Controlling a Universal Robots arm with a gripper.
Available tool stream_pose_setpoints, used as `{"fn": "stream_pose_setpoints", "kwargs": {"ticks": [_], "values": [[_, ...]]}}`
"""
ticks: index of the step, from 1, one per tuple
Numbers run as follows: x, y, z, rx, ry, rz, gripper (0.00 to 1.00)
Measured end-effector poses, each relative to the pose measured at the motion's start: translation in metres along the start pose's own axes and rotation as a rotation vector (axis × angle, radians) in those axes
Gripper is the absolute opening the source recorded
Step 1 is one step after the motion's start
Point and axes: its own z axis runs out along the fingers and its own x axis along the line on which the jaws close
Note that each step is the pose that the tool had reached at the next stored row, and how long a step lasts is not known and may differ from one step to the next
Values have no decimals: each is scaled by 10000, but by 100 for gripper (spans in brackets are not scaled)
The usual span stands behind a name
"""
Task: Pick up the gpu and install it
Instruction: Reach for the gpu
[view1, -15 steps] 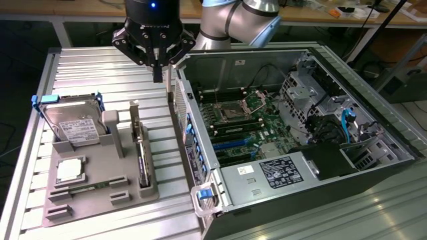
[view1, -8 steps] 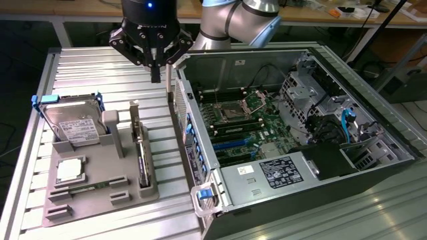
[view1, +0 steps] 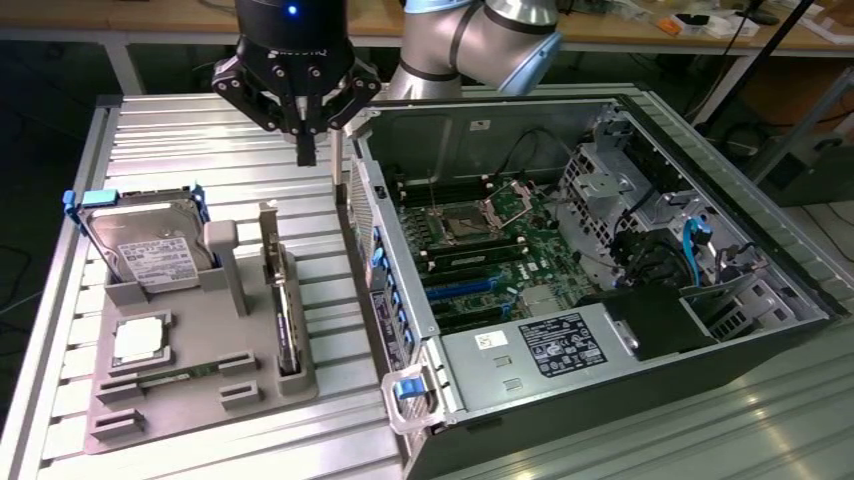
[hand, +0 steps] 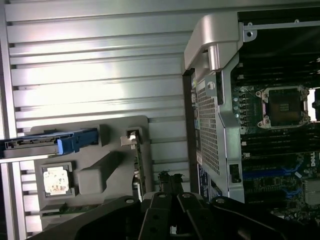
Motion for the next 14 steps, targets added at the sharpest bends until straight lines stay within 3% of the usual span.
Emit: {"fn": "stream_pose_setpoints", "kwargs": {"ticks": [14], "values": [[77,-8,-2,1,0,0,11]]}}
